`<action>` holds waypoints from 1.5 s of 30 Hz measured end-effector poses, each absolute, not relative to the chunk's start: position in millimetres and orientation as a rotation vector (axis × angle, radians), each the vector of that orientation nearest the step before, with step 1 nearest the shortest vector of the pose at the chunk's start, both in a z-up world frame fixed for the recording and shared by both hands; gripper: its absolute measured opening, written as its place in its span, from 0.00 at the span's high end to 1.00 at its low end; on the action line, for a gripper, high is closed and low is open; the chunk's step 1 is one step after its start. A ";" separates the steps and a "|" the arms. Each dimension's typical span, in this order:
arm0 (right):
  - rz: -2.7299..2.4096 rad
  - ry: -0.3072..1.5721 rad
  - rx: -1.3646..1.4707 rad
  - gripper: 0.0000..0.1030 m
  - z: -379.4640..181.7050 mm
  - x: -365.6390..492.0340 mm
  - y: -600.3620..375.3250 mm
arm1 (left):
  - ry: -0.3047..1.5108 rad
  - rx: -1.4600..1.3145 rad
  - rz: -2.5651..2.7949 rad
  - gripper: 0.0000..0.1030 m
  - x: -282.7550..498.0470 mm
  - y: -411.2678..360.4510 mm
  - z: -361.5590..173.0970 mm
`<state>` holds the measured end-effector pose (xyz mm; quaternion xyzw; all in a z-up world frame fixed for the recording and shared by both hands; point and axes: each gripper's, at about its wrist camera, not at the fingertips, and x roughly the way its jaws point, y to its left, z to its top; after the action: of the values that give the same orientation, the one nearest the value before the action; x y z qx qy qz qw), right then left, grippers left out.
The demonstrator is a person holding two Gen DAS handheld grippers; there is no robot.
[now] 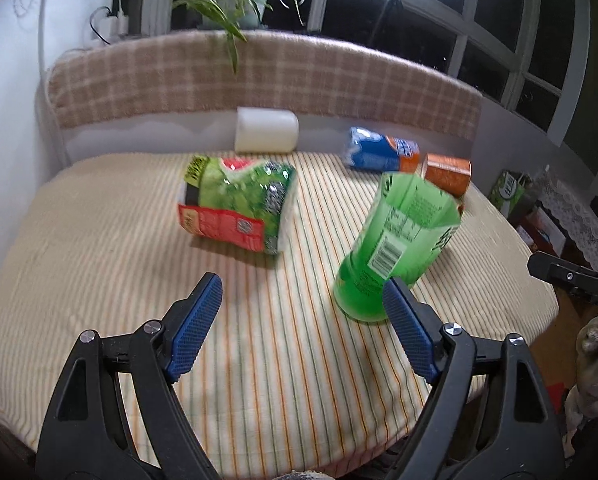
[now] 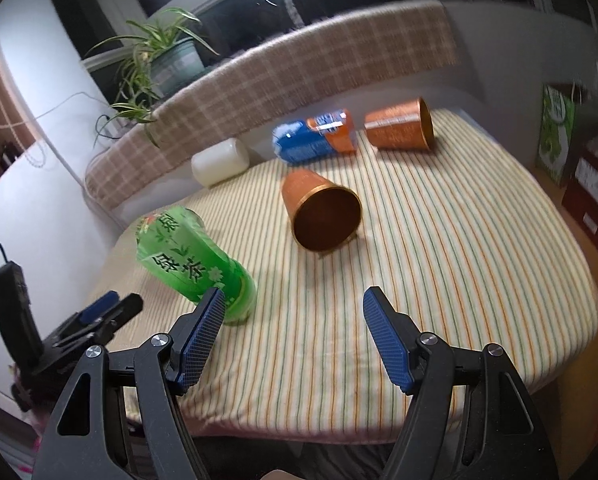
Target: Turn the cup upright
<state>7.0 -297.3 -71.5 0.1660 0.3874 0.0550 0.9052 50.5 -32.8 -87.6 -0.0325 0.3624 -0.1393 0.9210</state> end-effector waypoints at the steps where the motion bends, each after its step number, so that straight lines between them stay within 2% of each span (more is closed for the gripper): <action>1: 0.114 0.793 0.333 0.31 -69.6 6.9 -295.6 | 0.732 -0.069 -0.280 0.18 48.8 -31.2 -83.8; 11: 0.101 0.665 0.215 0.29 -47.3 -1.4 -276.2 | 0.554 -0.048 -0.212 0.17 23.5 -27.3 -41.0; 12: 0.098 0.646 0.204 0.27 -44.8 -3.1 -274.5 | 0.537 -0.048 -0.208 0.14 21.3 -27.2 -37.2; 14: 0.094 0.613 0.188 0.27 -40.8 -6.0 -271.9 | 0.497 -0.049 -0.198 0.02 15.6 -27.0 -29.8; 15: 0.092 0.598 0.180 0.26 -38.8 -7.4 -270.4 | 0.471 -0.047 -0.191 0.02 12.2 -27.2 -25.9; 17: 0.085 0.561 0.159 0.22 -34.1 -10.9 -266.4 | 0.442 -0.041 -0.181 0.02 7.8 -27.3 -20.6; 22: 0.044 0.482 0.117 0.19 -25.7 -16.4 -259.2 | 0.423 -0.058 -0.179 0.01 3.4 -24.8 -13.5; 45: 0.010 0.453 0.116 0.19 -24.7 -16.5 -257.0 | 0.392 -0.063 -0.150 0.00 -3.4 -23.1 -5.1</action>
<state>-16.5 -257.0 -24.7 0.0573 0.2245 0.0047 0.9728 -3.4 -23.1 -5.1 -0.0312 0.1945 -0.0744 0.9776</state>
